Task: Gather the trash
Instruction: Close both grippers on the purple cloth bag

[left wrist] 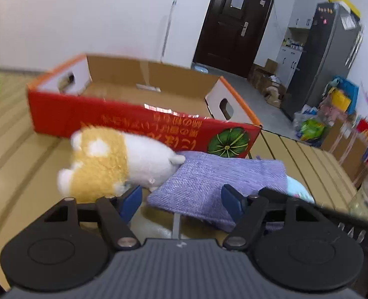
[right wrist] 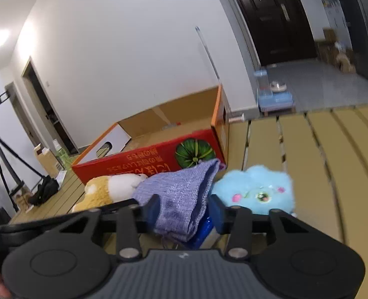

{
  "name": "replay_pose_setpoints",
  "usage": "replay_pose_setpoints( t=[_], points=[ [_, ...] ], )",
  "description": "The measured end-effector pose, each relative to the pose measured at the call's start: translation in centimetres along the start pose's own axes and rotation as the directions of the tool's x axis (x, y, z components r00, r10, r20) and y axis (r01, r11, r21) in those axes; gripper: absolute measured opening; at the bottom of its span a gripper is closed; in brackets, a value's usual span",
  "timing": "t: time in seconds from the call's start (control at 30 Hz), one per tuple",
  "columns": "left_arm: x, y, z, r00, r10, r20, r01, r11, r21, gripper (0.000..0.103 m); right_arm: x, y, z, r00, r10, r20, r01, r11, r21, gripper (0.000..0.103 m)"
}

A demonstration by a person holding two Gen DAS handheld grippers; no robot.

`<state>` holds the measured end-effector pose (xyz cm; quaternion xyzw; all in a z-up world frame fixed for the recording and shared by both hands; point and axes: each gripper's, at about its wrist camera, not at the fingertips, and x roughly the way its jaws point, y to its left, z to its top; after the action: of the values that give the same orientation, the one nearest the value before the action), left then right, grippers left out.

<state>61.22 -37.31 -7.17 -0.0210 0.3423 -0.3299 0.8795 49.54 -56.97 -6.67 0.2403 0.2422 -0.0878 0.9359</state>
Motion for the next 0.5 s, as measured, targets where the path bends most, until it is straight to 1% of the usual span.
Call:
replay_pose_setpoints(
  t=[0.03,0.07,0.1,0.13,0.17,0.2,0.27,0.33,0.37,0.43,0.5],
  points=[
    [0.6,0.5,0.0,1.000,-0.021,-0.012,0.021,0.999,-0.026,0.070,0.7,-0.2,-0.2,1.000,-0.001,-0.011,0.002,1.000,0.009,0.031],
    [1.0,0.9,-0.1,0.999,-0.038,-0.004,0.038,0.998,-0.052,0.049,1.1,-0.5,-0.4,1.000,-0.001,-0.013,0.002,1.000,0.019,0.016],
    [1.3,1.0,-0.1,0.999,-0.053,0.003,0.053,0.997,-0.056,0.036,1.2,-0.6,-0.7,1.000,0.008,-0.009,-0.008,1.000,0.025,0.008],
    [1.6,1.0,-0.1,0.996,-0.083,-0.015,0.082,0.995,-0.055,0.011,1.3,-0.8,-0.9,1.000,0.022,-0.003,-0.021,0.999,0.035,0.007],
    [1.4,0.9,-0.2,0.995,-0.097,-0.027,0.095,0.994,-0.062,0.006,1.1,-0.8,-0.8,1.000,0.025,0.007,-0.026,0.999,0.041,0.005],
    [0.9,0.7,-0.5,0.996,-0.093,-0.017,0.092,0.994,-0.055,0.001,0.7,-0.7,-0.9,0.999,0.027,0.021,-0.028,0.999,0.031,0.004],
    [-0.7,0.0,-1.0,0.992,-0.122,0.021,0.122,0.992,-0.020,0.001,-0.5,0.0,-1.0,0.998,0.032,0.051,-0.031,0.999,-0.013,0.003],
    [-2.6,-0.4,-1.5,0.985,-0.160,0.065,0.161,0.987,-0.006,0.001,-1.8,1.3,-1.3,0.996,0.063,0.067,-0.058,0.995,-0.079,0.003],
    [-4.0,-0.6,-2.0,0.982,-0.163,0.098,0.164,0.986,-0.006,0.001,-2.6,1.9,-1.6,0.995,0.078,0.070,-0.070,0.992,-0.106,0.003],
    [-6.7,-0.5,-3.0,0.978,-0.165,0.130,0.170,0.985,-0.027,0.001,-4.4,2.9,-2.3,0.989,0.128,0.077,-0.116,0.982,-0.151,0.003],
    [-10.1,-0.3,-4.7,0.980,-0.140,0.144,0.148,0.988,-0.043,0.001,-6.7,3.7,-3.4,0.976,0.212,0.047,-0.202,0.966,-0.162,0.003]
  ],
)
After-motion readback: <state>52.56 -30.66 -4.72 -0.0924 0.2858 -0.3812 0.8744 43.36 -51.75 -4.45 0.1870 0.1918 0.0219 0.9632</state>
